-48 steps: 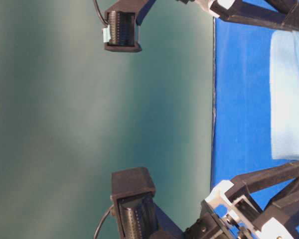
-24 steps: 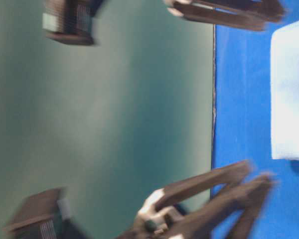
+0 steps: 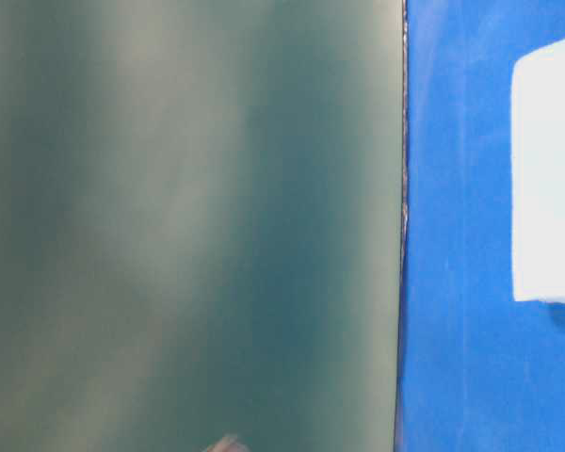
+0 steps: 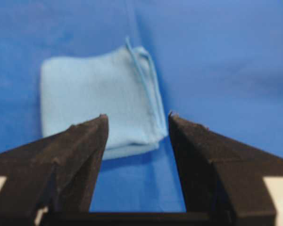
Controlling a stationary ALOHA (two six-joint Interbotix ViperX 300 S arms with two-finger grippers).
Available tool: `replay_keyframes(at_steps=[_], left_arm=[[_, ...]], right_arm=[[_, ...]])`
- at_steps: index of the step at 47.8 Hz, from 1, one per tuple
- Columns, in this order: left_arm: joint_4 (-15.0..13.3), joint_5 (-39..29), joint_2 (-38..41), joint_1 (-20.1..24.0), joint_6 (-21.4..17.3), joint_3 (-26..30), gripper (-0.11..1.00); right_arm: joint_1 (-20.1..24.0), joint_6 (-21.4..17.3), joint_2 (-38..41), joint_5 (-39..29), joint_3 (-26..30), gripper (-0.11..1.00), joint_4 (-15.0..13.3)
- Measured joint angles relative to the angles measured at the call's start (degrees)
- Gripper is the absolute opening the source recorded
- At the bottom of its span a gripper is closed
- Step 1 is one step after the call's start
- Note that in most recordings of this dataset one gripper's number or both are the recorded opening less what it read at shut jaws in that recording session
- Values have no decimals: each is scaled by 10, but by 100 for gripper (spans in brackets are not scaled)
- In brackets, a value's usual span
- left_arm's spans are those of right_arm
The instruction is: Fold the light blue towel.
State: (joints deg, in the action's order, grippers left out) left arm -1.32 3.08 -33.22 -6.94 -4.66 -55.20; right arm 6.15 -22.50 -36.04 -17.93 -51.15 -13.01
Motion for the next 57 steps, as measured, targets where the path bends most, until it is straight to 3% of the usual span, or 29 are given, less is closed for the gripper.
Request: replay_keyframes(at_steps=[11, 26, 39, 57], left_arm=[[-1, -28, -135, 0, 0, -61, 51], [-1, -54, -282, 40, 9, -156, 51], [0, -54, -365, 61, 10, -231, 51], [-1, -54, -366, 62, 16, -234, 51]], right_arm=[[-4, 1, -139, -11, -52, 62, -25], [-40, -4, -279, -18, -159, 62, -27], [-48, -10, -304, 26, -233, 62, -27], [-61, -14, -295, 47, -239, 62, -26]])
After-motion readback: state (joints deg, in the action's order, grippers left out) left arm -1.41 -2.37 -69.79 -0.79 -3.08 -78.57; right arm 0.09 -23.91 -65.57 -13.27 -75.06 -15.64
